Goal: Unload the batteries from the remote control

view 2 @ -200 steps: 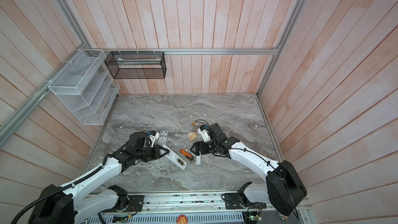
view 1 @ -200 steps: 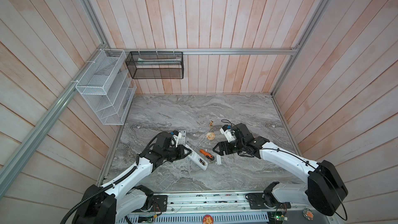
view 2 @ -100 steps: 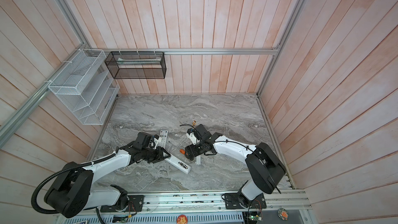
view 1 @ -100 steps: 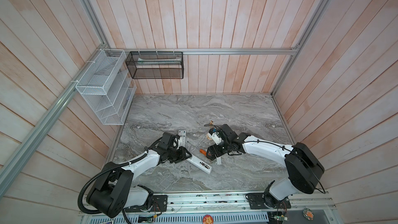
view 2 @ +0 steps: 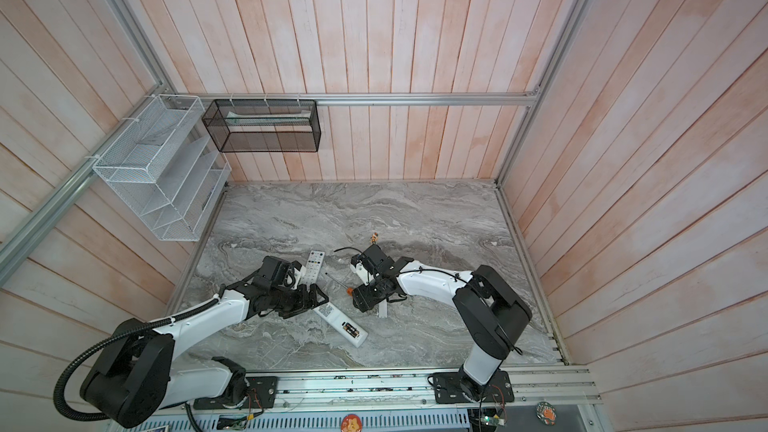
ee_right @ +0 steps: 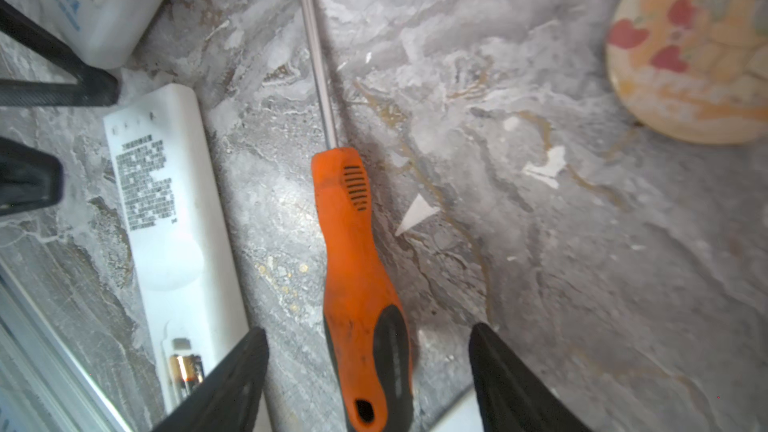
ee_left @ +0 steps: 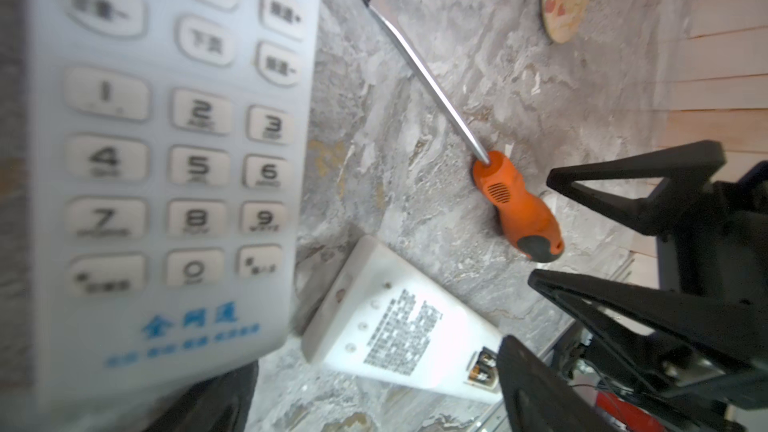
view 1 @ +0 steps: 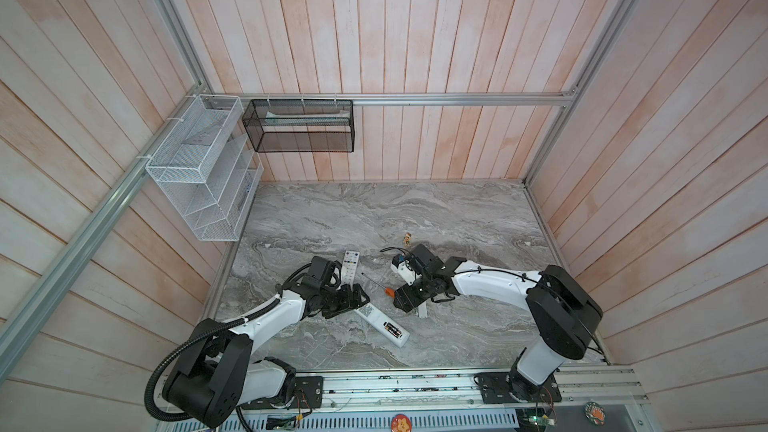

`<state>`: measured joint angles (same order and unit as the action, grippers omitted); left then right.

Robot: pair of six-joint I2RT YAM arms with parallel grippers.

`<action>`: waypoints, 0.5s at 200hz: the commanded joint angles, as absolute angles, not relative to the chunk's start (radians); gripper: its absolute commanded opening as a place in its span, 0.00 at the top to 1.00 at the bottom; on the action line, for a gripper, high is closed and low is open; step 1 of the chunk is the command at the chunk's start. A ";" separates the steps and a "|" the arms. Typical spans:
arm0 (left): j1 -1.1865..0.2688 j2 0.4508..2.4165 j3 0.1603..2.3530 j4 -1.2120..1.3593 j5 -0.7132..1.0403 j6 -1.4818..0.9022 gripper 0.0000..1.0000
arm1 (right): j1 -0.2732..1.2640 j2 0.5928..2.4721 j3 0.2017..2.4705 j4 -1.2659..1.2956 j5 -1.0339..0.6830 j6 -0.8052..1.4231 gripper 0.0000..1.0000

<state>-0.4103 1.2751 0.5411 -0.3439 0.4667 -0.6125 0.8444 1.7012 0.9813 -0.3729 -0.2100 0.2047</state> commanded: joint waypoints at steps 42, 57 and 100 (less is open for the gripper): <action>-0.394 1.094 0.622 -0.495 0.411 -0.618 0.00 | 0.883 1.805 1.042 -0.426 -0.108 0.136 0.40; -0.385 1.051 0.622 -0.485 0.411 -0.626 0.00 | 0.893 1.787 1.037 -0.422 -0.106 0.123 0.48; -0.370 0.973 0.602 -0.384 0.451 -0.659 0.00 | 0.900 1.697 1.000 -0.396 -0.090 0.097 0.78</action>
<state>-0.3786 1.0035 0.6056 -0.4450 0.4347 -0.6373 0.8963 1.7580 1.0245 -0.3775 -0.1200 0.1200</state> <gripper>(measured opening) 0.999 0.282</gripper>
